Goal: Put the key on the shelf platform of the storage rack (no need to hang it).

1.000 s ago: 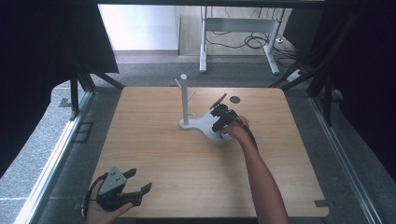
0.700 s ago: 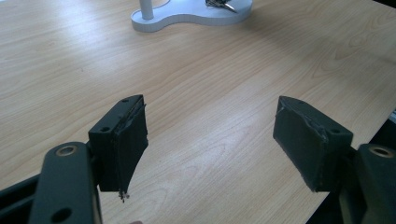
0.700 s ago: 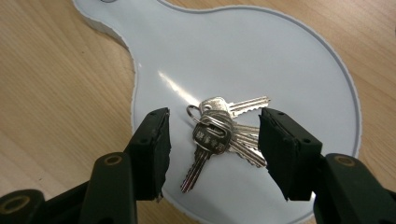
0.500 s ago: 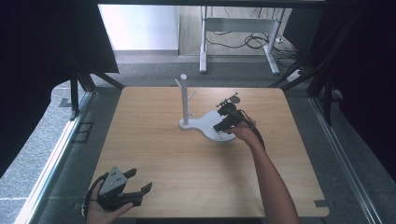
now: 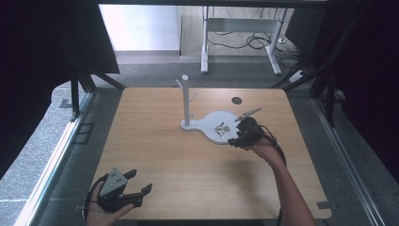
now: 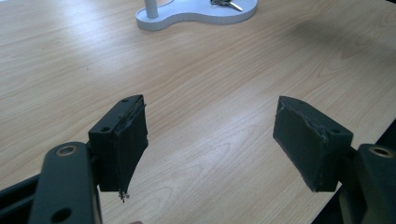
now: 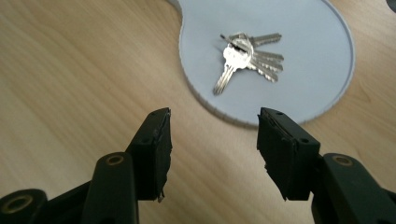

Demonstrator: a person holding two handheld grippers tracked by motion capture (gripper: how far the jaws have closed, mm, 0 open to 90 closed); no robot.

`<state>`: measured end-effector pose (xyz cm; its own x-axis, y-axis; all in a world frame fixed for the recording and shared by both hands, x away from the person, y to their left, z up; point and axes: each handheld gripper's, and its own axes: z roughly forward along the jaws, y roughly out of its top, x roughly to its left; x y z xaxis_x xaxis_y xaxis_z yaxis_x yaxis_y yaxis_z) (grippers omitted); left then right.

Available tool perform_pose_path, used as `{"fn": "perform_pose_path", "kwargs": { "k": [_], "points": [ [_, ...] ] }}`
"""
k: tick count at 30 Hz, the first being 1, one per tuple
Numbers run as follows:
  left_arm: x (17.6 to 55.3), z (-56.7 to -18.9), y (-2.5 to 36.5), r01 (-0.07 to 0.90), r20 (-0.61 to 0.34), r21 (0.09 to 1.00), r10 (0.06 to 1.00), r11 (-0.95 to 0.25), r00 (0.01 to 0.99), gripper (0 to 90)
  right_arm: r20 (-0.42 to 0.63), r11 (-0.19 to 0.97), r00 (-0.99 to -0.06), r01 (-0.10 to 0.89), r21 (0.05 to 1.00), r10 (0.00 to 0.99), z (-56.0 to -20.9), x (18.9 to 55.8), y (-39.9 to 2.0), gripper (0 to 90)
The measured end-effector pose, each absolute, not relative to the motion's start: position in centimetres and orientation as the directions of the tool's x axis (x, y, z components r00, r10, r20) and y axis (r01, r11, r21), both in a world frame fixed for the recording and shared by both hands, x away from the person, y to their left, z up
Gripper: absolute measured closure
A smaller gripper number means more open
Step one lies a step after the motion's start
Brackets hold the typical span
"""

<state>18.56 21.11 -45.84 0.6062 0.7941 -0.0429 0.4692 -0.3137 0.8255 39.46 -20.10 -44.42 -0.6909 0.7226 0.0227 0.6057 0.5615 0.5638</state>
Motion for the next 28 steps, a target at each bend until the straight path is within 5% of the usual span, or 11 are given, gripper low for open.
{"fn": "perform_pose_path", "kwargs": {
  "k": [15,28],
  "points": [
    [18.6,-46.1,21.2,0.48,-0.035,0.818,0.805,-0.317,0.592,26.3,0.068,0.473,-0.674,0.583,0.661,0.735,-47.4,31.1,-25.9,45.7],
    [18.7,-46.5,20.2,0.478,-0.032,0.811,0.79,-0.338,0.612,26.4,0.046,0.459,-0.659,0.57,0.681,0.751,-48.5,30.0,-26.5,43.5]
  ]
}}
